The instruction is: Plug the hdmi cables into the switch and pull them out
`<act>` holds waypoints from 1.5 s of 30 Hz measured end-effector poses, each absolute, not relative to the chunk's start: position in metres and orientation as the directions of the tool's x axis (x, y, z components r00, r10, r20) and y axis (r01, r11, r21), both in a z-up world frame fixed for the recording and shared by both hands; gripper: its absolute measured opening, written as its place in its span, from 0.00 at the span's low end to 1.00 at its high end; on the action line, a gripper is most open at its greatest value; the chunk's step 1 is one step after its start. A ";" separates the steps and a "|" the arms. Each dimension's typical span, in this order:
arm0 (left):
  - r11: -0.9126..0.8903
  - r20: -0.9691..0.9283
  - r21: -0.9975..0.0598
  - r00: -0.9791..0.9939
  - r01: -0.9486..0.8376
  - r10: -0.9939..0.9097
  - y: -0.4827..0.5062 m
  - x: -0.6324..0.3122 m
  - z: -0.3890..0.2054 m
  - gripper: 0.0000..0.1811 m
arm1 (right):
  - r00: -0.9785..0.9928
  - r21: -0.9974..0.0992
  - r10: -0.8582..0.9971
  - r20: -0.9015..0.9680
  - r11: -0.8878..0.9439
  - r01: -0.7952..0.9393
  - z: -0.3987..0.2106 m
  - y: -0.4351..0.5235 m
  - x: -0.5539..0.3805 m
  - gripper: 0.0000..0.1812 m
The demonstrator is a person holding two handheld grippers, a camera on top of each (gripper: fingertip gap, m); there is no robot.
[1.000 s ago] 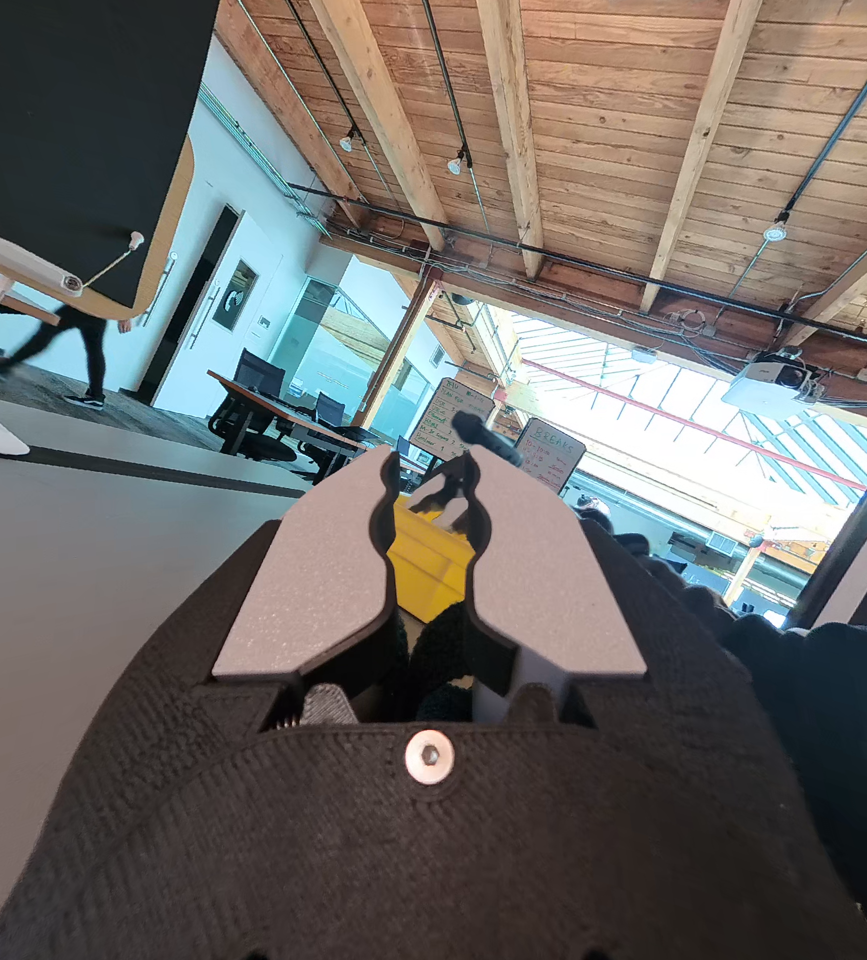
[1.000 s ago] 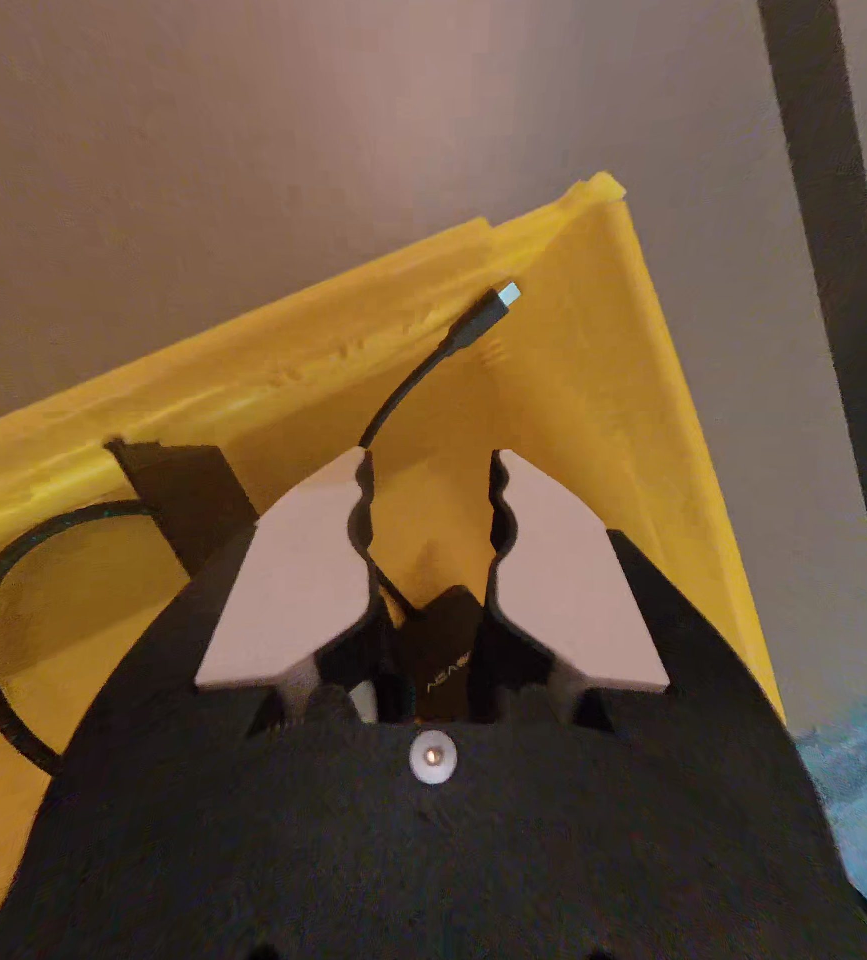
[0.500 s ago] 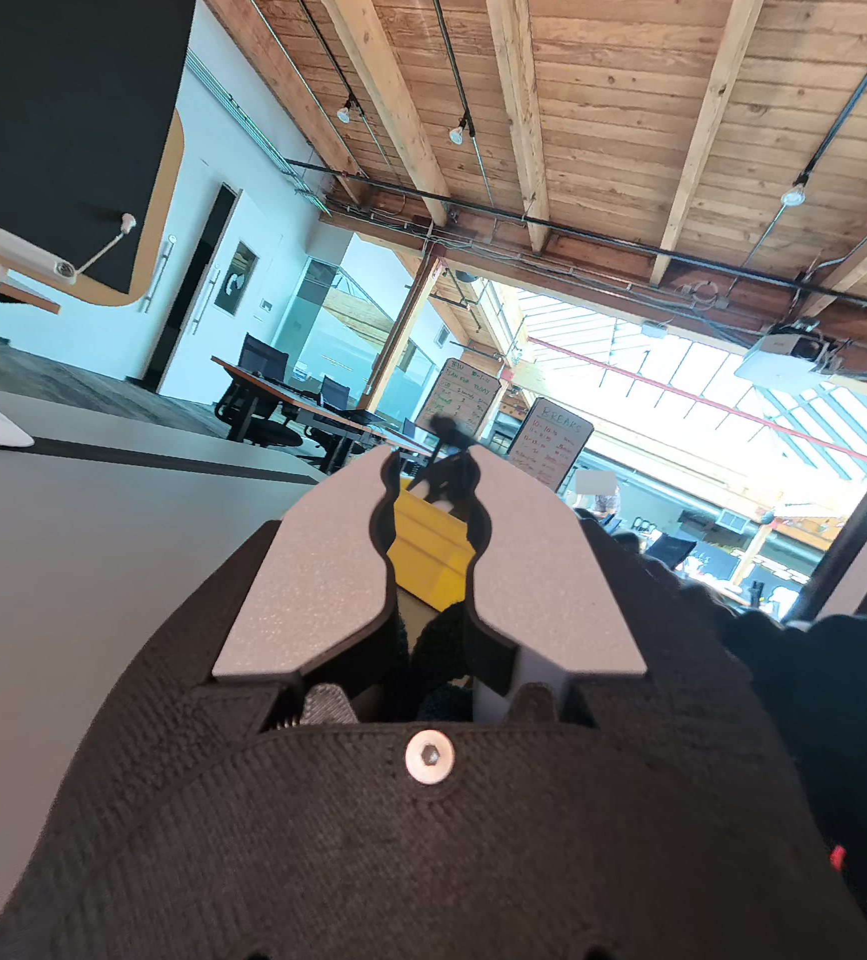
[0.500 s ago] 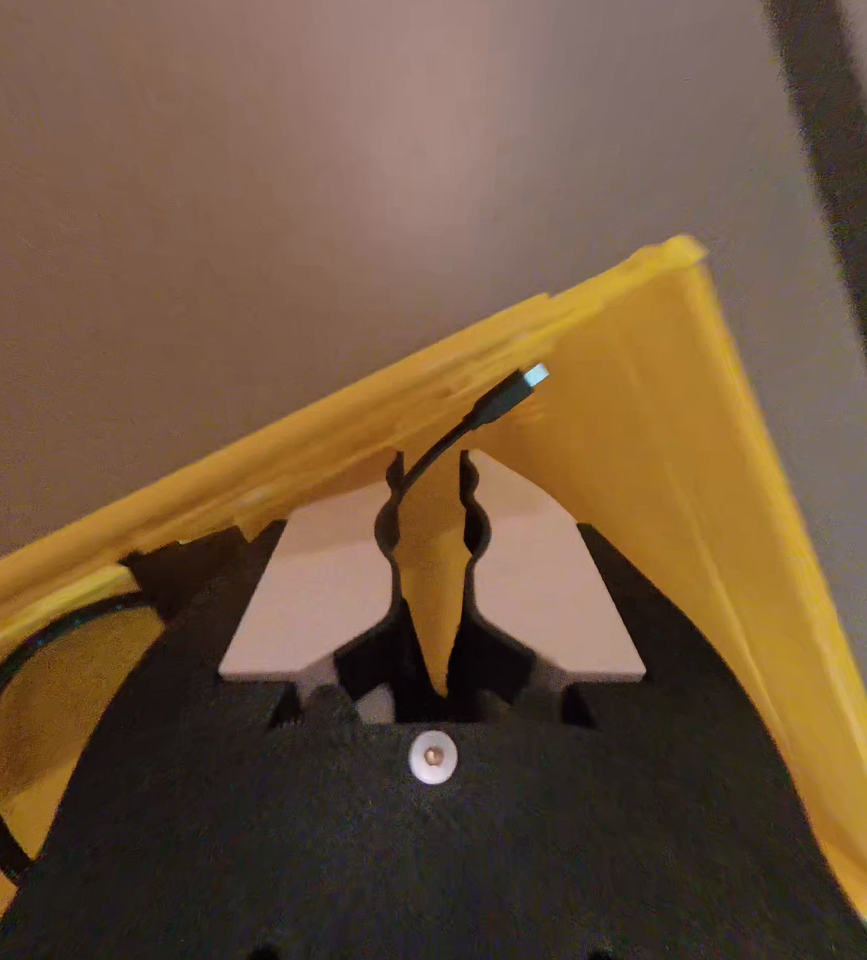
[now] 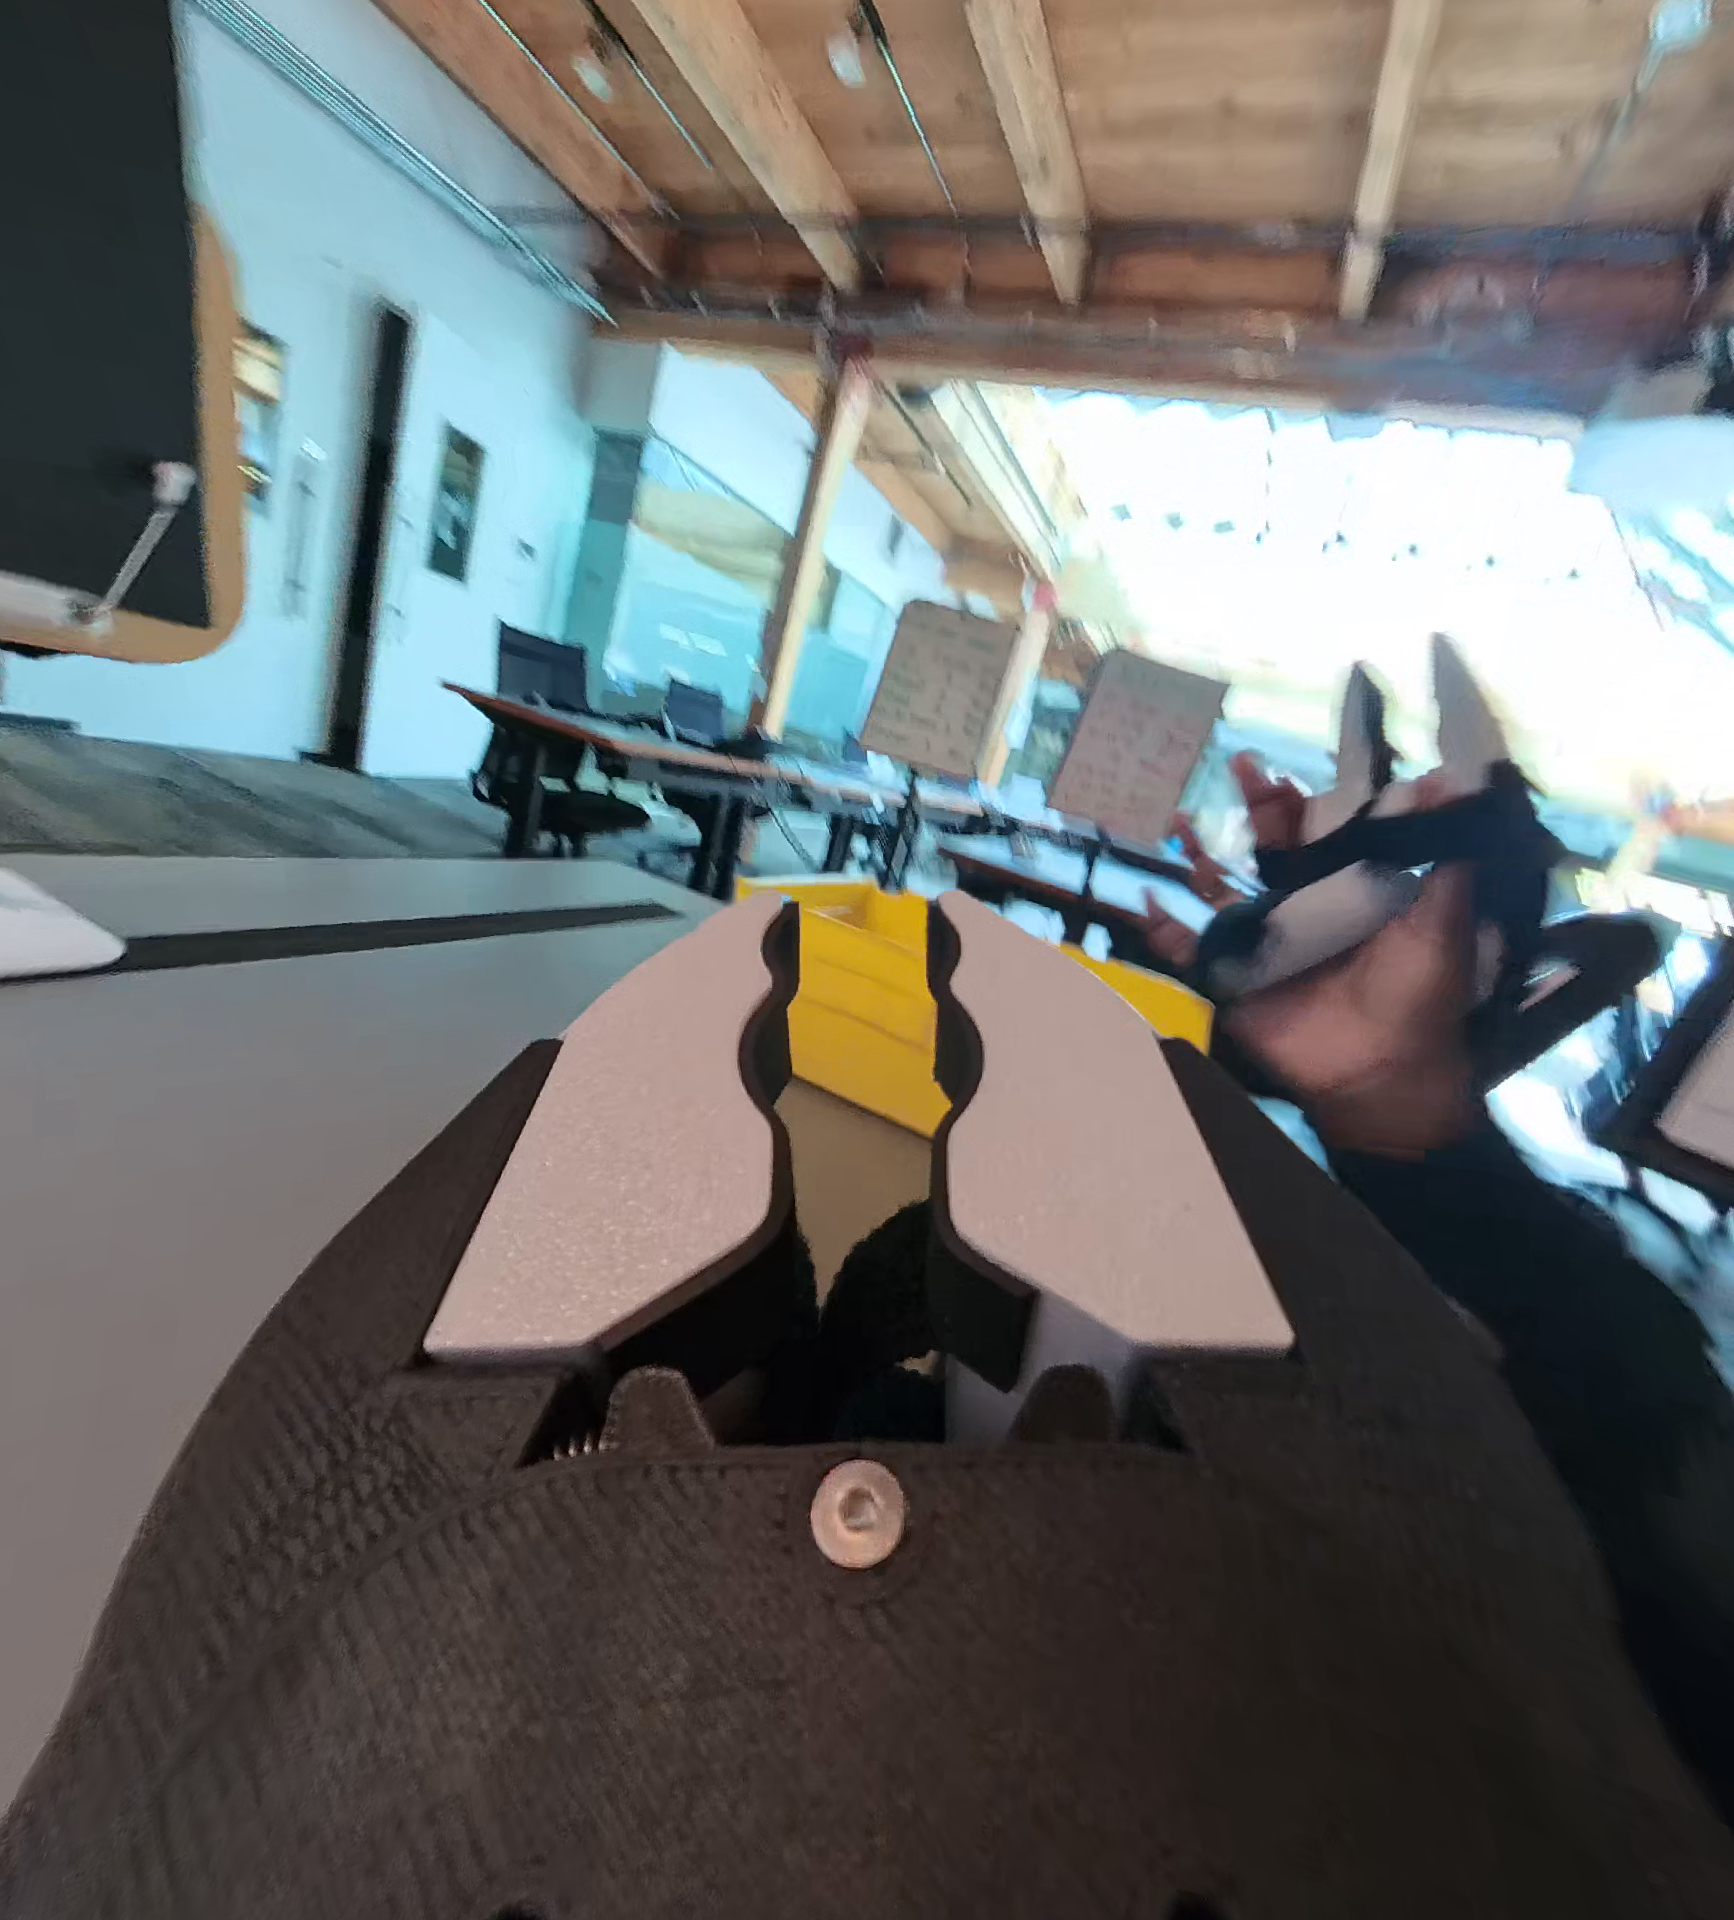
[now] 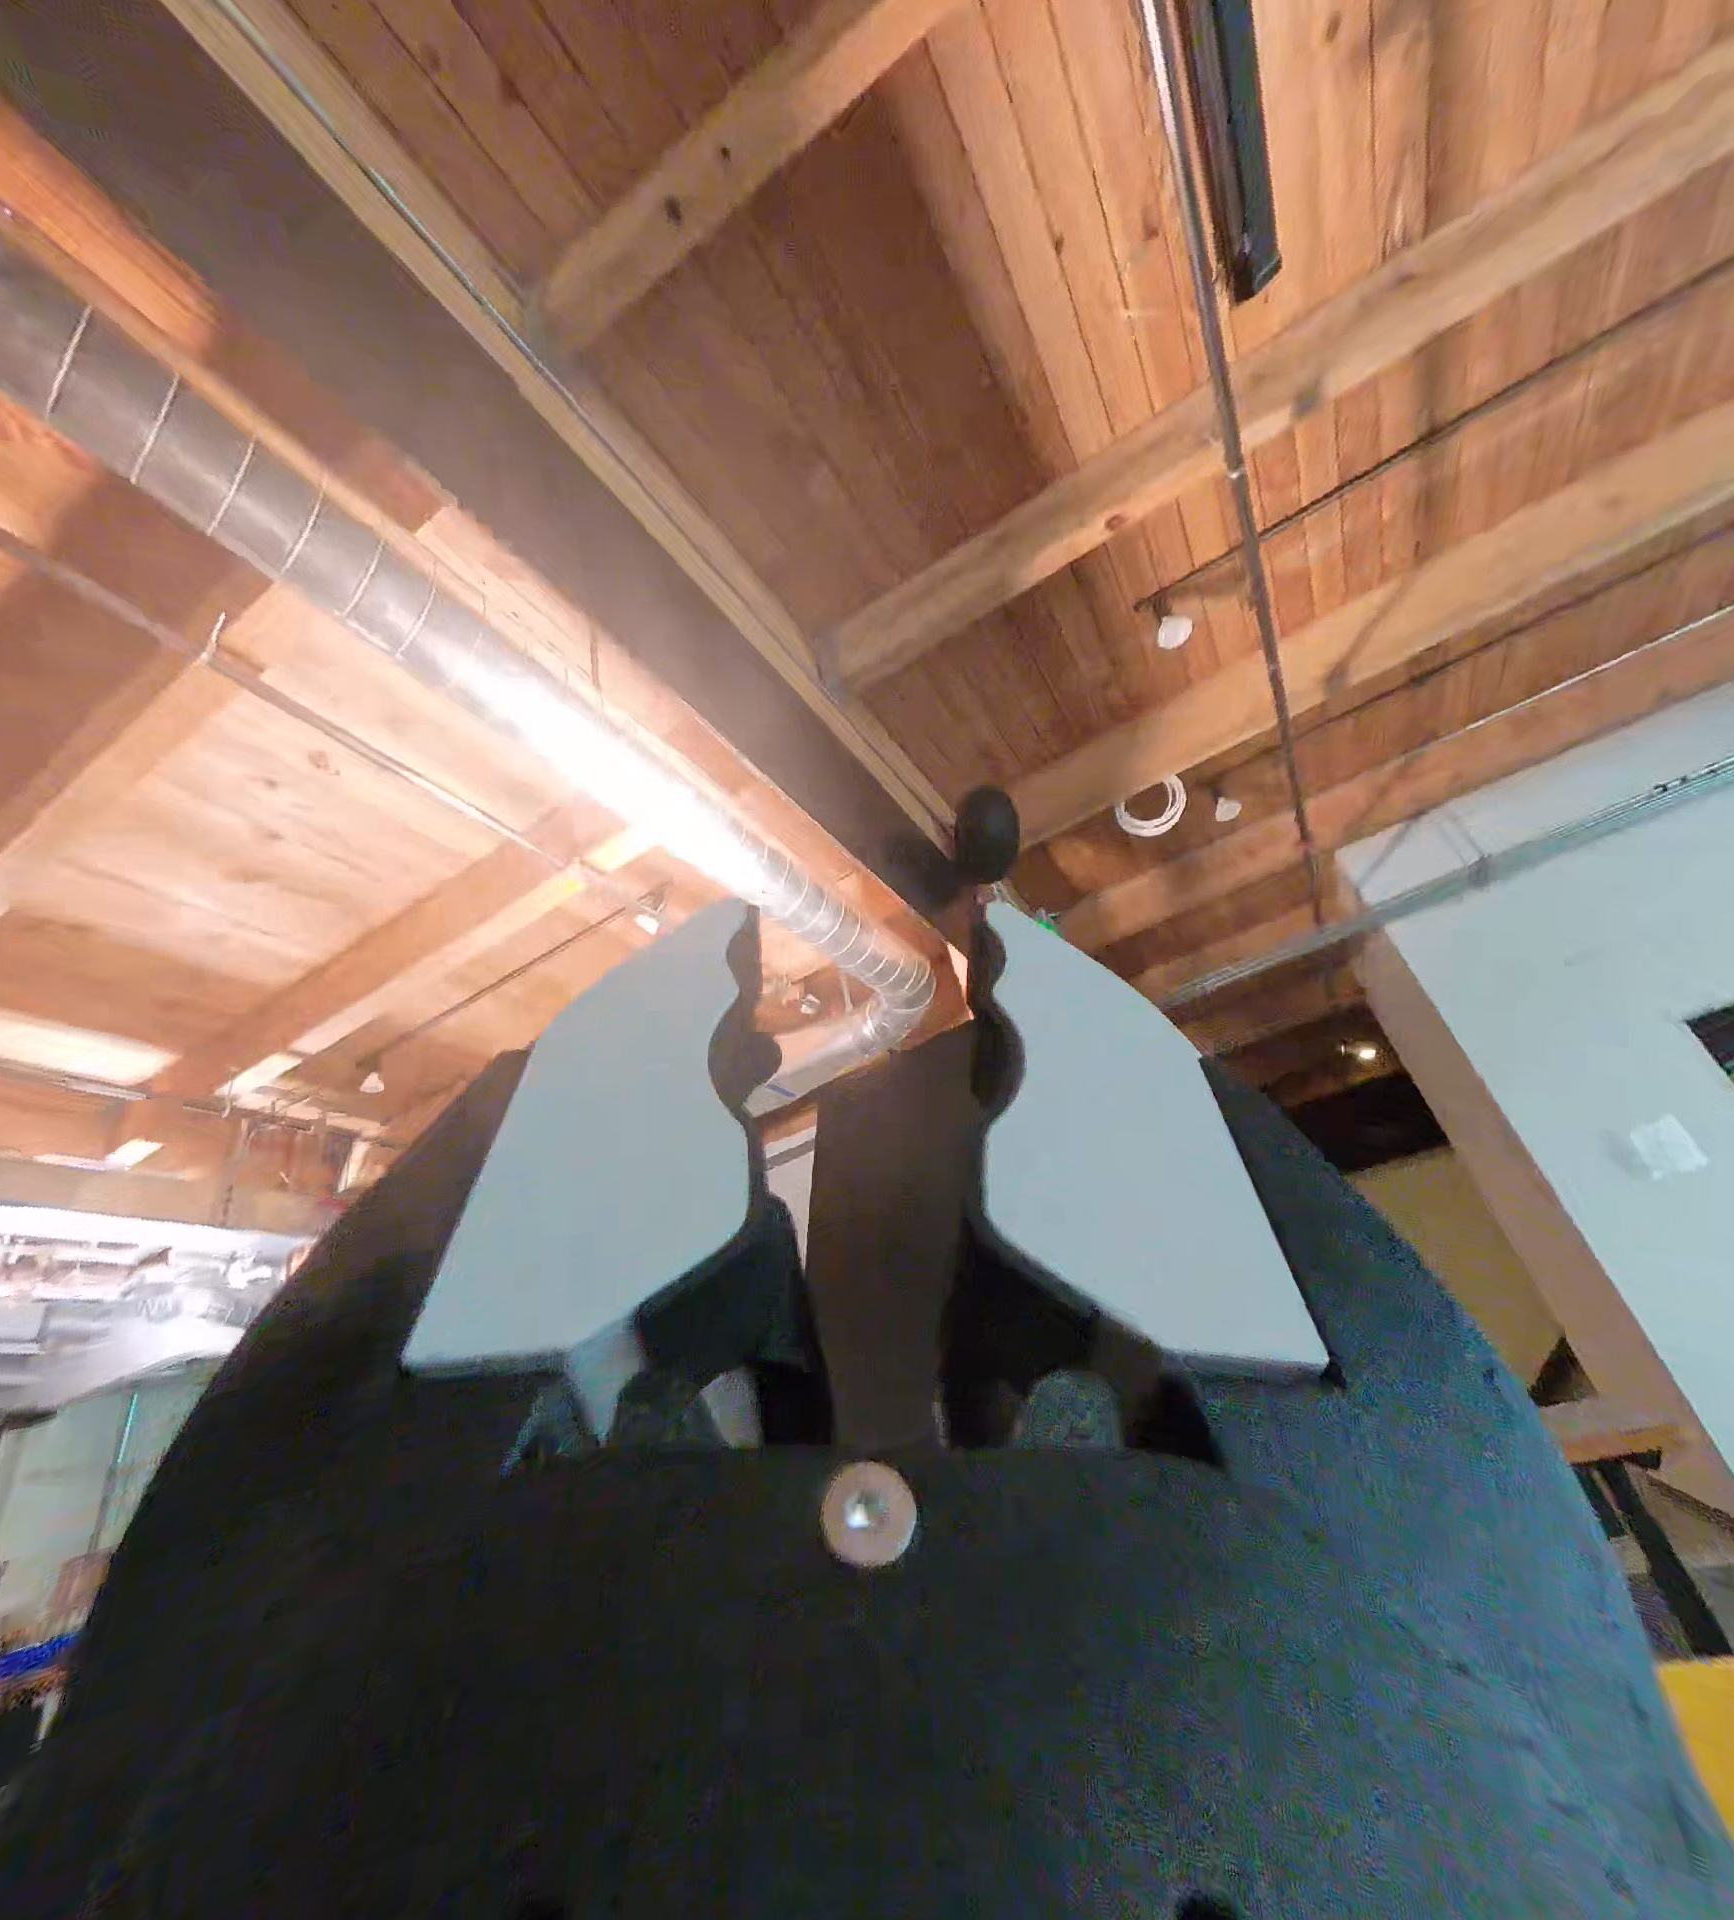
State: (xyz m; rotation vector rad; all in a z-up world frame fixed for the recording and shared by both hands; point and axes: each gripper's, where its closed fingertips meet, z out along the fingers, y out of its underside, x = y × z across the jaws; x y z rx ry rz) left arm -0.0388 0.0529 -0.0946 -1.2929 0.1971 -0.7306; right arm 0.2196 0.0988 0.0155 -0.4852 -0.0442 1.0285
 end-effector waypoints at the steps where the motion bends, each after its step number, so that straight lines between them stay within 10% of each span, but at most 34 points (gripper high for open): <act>1: 0.072 0.229 -0.939 0.767 0.337 -0.600 0.046 -0.041 -0.087 0.13 | 0.530 -0.464 0.834 -0.154 0.412 -0.784 -0.003 0.097 0.198 0.23; 4: 0.045 0.094 -0.989 0.831 0.141 -0.549 0.017 -0.071 -0.063 0.18 | 0.518 -0.653 0.845 -0.131 0.320 -0.687 -0.069 0.111 0.140 0.31; 8: 0.004 -0.136 -0.990 0.976 -0.138 -0.170 -0.040 -0.178 -0.047 0.24 | 0.490 -0.646 0.857 -0.157 0.286 -0.708 -0.067 0.106 0.149 0.33; 13: -0.241 -0.149 -0.968 0.929 -0.067 0.340 -0.124 -0.315 -0.079 0.27 | 0.467 -0.572 0.852 -0.238 0.266 -0.776 -0.070 0.113 0.160 0.35; 21: -0.795 -0.294 -0.602 0.906 0.072 0.305 -0.131 -0.382 -0.204 0.33 | 0.451 -0.705 0.877 -0.165 0.215 -0.676 -0.081 0.111 0.123 0.39; 29: -0.975 -0.315 -0.213 0.949 -0.057 0.013 -0.127 -0.380 -0.261 0.26 | 0.443 -0.732 0.883 -0.155 0.199 -0.652 -0.085 0.112 0.115 0.39; 45: -0.815 -0.401 -0.570 0.901 -0.104 0.165 -0.112 -0.391 -0.228 0.13 | 0.414 -0.723 0.887 -0.203 0.149 -0.675 -0.087 0.115 0.117 0.38</act>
